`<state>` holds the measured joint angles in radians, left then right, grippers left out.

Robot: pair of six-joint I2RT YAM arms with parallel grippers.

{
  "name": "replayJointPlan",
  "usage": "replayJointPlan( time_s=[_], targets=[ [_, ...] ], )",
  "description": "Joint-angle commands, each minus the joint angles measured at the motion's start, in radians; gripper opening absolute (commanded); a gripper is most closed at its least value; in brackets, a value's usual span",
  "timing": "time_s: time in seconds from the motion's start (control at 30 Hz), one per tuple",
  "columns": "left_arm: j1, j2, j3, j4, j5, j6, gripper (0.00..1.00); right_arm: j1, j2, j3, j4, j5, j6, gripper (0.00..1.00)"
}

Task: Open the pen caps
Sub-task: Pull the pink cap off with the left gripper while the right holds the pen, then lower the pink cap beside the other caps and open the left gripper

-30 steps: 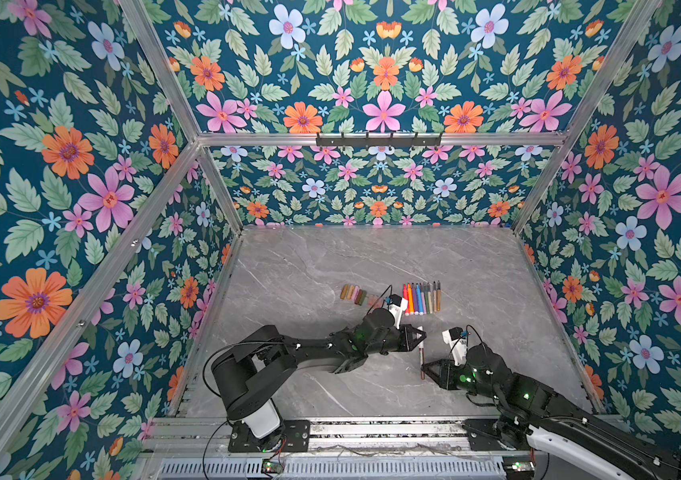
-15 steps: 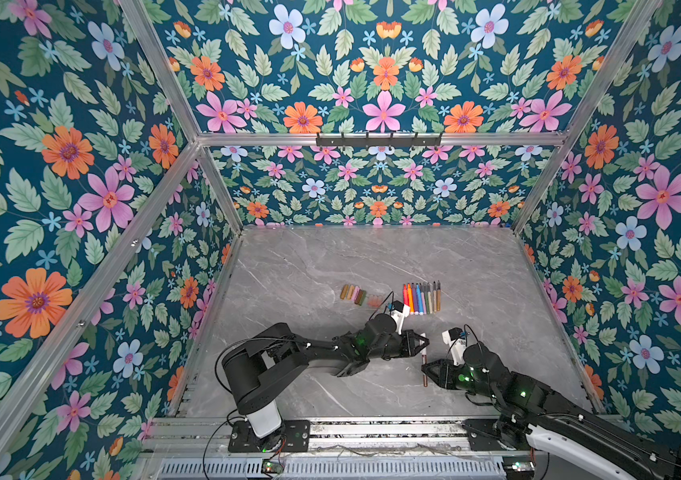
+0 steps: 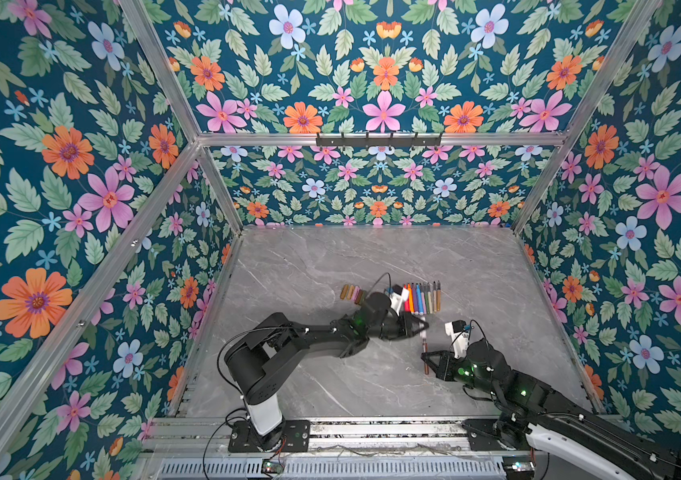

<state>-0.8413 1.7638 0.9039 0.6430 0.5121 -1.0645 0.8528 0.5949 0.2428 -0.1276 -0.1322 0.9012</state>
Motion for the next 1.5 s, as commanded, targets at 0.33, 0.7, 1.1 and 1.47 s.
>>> replayJointPlan(
  time_s=[0.33,0.7,1.1,1.47],
  targets=[
    [0.131,-0.088,0.105,-0.255,-0.116,0.187,0.0,-0.002,-0.016,-0.025,-0.031,-0.017,-0.002,0.0],
    [0.495,-0.171,0.15,-0.864,-0.259,0.611,0.0,-0.018,0.026,0.02,-0.051,-0.026,-0.048,0.0],
    [0.584,0.175,0.431,-0.994,-0.183,0.765,0.01,-0.028,-0.048,0.03,-0.128,0.013,-0.034,0.0],
    [0.599,0.253,0.437,-0.988,-0.088,0.776,0.09,-0.029,-0.01,0.009,-0.064,0.039,-0.01,0.0]
  ],
)
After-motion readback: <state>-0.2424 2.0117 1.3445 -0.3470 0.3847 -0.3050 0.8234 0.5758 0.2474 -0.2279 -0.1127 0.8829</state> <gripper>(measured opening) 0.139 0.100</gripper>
